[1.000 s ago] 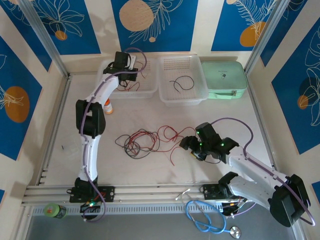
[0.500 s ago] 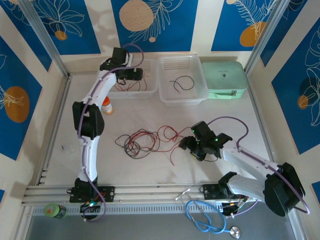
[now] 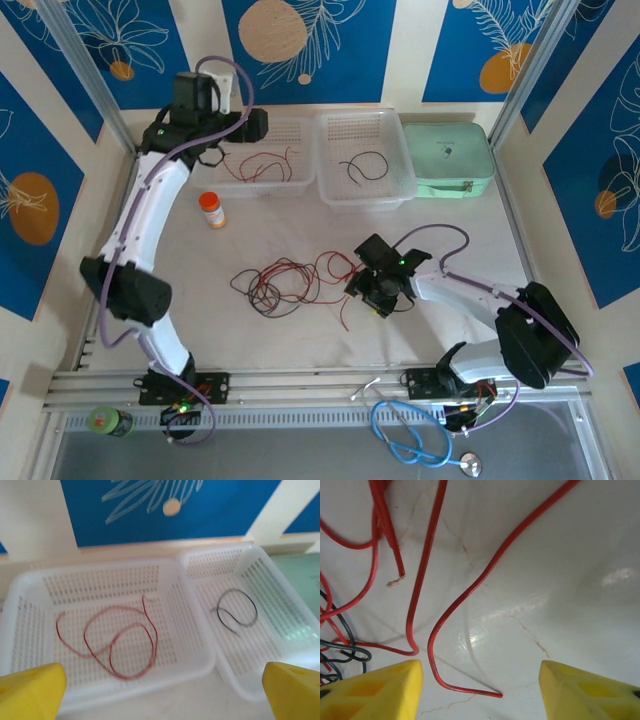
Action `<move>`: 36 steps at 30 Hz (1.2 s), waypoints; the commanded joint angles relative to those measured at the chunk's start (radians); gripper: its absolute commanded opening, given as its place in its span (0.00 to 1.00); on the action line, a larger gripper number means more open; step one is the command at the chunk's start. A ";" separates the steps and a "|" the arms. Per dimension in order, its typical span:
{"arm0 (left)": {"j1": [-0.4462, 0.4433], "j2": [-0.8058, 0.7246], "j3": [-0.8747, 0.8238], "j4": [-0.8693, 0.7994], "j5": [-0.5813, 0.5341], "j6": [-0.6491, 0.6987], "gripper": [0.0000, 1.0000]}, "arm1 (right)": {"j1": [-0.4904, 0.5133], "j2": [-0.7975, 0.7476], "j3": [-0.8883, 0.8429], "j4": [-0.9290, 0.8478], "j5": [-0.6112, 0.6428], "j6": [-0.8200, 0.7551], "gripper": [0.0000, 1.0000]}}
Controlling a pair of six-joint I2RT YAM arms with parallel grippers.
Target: Untangle the cables
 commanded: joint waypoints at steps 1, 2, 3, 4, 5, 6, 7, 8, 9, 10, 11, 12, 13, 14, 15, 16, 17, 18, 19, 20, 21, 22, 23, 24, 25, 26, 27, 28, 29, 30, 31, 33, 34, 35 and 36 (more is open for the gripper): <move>-0.036 -0.111 -0.187 -0.001 0.041 -0.090 1.00 | 0.021 0.050 0.031 -0.025 -0.002 0.093 0.62; -0.047 -0.155 -0.252 0.014 0.044 -0.102 1.00 | 0.025 0.066 0.037 -0.015 -0.011 0.096 0.60; -0.059 -0.187 -0.302 0.025 0.043 -0.112 1.00 | 0.027 0.081 0.043 -0.010 -0.019 0.097 0.59; -0.073 -0.229 -0.356 0.037 0.036 -0.122 1.00 | 0.030 0.095 0.053 -0.007 -0.022 0.097 0.59; -0.087 -0.258 -0.398 0.044 0.033 -0.128 1.00 | 0.034 0.106 0.060 -0.006 -0.021 0.094 0.59; -0.102 -0.292 -0.439 0.049 0.028 -0.133 1.00 | 0.040 0.117 0.070 -0.006 -0.018 0.092 0.59; -0.118 -0.319 -0.474 0.050 0.015 -0.140 1.00 | 0.044 0.124 0.079 -0.006 -0.013 0.092 0.59; -0.133 -0.340 -0.495 0.047 0.007 -0.144 1.00 | 0.048 0.130 0.084 -0.006 -0.011 0.089 0.59; -0.152 -0.364 -0.519 0.043 0.000 -0.144 1.00 | 0.052 0.135 0.089 -0.006 -0.010 0.089 0.59; -0.170 -0.382 -0.542 0.037 -0.012 -0.146 1.00 | 0.057 0.140 0.094 -0.003 -0.009 0.087 0.59; -0.186 -0.401 -0.561 0.033 -0.024 -0.148 1.00 | 0.059 0.144 0.099 -0.003 -0.009 0.086 0.59; -0.203 -0.419 -0.581 0.030 -0.035 -0.152 1.00 | 0.064 0.148 0.102 -0.003 -0.008 0.086 0.59; -0.221 -0.438 -0.602 0.028 -0.045 -0.156 1.00 | 0.069 0.153 0.107 -0.003 -0.006 0.086 0.59; -0.235 -0.450 -0.620 0.028 -0.051 -0.159 1.00 | 0.072 0.157 0.111 -0.002 -0.005 0.085 0.59; -0.251 -0.464 -0.638 0.027 -0.061 -0.165 1.00 | 0.075 0.165 0.117 0.001 -0.006 0.081 0.59; -0.264 -0.476 -0.658 0.028 -0.066 -0.171 1.00 | 0.079 0.176 0.126 -0.001 -0.008 0.077 0.59; -0.271 -0.483 -0.675 0.031 -0.066 -0.175 1.00 | 0.081 0.190 0.134 -0.004 -0.010 0.074 0.59; -0.276 -0.492 -0.695 0.032 -0.066 -0.182 1.00 | 0.084 0.204 0.142 -0.006 -0.011 0.071 0.58; -0.279 -0.498 -0.711 0.033 -0.067 -0.188 1.00 | 0.088 0.217 0.146 -0.006 -0.014 0.070 0.57; -0.282 -0.504 -0.723 0.033 -0.066 -0.193 1.00 | 0.091 0.228 0.150 -0.006 -0.017 0.067 0.56; -0.284 -0.509 -0.735 0.033 -0.067 -0.197 1.00 | 0.093 0.239 0.153 -0.006 -0.020 0.065 0.55; -0.286 -0.514 -0.742 0.031 -0.066 -0.199 1.00 | 0.095 0.247 0.155 -0.005 -0.023 0.063 0.54; -0.289 -0.519 -0.744 0.028 -0.067 -0.200 1.00 | 0.099 0.252 0.156 -0.006 -0.025 0.062 0.54; -0.292 -0.524 -0.744 0.024 -0.070 -0.201 1.00 | 0.102 0.255 0.156 -0.006 -0.024 0.059 0.53; -0.297 -0.530 -0.745 0.019 -0.073 -0.201 1.00 | 0.104 0.254 0.158 -0.009 -0.022 0.055 0.50; -0.299 -0.536 -0.743 0.016 -0.076 -0.202 1.00 | 0.107 0.253 0.158 -0.011 -0.017 0.051 0.50; -0.303 -0.542 -0.743 0.013 -0.080 -0.202 1.00 | 0.111 0.252 0.161 -0.015 -0.013 0.045 0.48; -0.306 -0.550 -0.742 0.010 -0.084 -0.203 1.00 | 0.115 0.248 0.164 -0.022 -0.007 0.036 0.48; -0.308 -0.556 -0.742 0.009 -0.087 -0.202 1.00 | 0.118 0.247 0.169 -0.026 -0.001 0.027 0.45; -0.310 -0.563 -0.741 0.006 -0.090 -0.202 1.00 | 0.123 0.246 0.173 -0.033 0.003 0.013 0.42; -0.310 -0.568 -0.741 0.004 -0.095 -0.203 1.00 | 0.127 0.248 0.176 -0.043 0.010 0.007 0.38; -0.311 -0.577 -0.743 0.000 -0.102 -0.204 1.00 | 0.136 0.248 0.176 -0.050 0.015 0.001 0.29; -0.311 -0.581 -0.745 -0.001 -0.105 -0.205 1.00 | 0.140 0.246 0.175 -0.052 0.017 -0.001 0.22; -0.312 -0.582 -0.747 -0.001 -0.106 -0.205 1.00 | 0.143 0.244 0.172 -0.052 0.017 -0.002 0.16; -0.313 -0.585 -0.747 0.000 -0.106 -0.207 1.00 | 0.145 0.244 0.171 -0.052 0.017 -0.001 0.09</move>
